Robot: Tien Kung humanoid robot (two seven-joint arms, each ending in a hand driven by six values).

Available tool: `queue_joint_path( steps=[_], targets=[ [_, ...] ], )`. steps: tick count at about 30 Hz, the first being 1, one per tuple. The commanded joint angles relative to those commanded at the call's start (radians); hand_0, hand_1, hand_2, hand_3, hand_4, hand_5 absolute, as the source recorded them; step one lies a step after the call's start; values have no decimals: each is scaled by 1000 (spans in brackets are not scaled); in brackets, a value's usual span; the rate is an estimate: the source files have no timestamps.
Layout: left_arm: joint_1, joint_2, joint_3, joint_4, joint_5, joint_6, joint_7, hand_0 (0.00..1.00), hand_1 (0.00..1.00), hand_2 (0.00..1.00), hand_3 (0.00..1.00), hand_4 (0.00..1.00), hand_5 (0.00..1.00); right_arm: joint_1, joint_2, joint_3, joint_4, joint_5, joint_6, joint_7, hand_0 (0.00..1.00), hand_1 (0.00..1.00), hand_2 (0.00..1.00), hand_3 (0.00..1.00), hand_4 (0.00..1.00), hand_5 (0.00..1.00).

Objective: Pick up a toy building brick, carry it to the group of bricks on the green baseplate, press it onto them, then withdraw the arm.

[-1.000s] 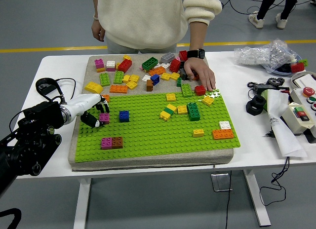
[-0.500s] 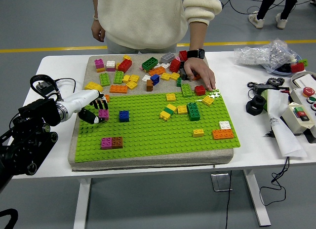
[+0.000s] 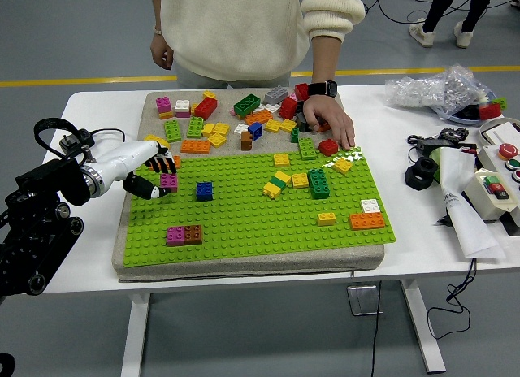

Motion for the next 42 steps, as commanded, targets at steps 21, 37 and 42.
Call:
queue_joint_path(
  steps=[21, 37, 42],
  targets=[
    [221, 107, 0, -330, -40, -27, 19, 579, 566, 508, 519, 600, 2, -9, -9, 7, 0, 15, -3, 1, 761, 676, 718, 737, 998, 683],
    [256, 101, 23, -360, -53, -46, 24, 582, 570, 510, 520, 607, 2, -9, -9, 7, 0, 21, -4, 1, 761, 676, 718, 737, 998, 683],
    [255, 90, 23, -343, -54, -42, 22, 582, 570, 509, 520, 606, 2, -8, -8, 7, 0, 19, -3, 1, 761, 676, 718, 737, 998, 683]
  ],
)
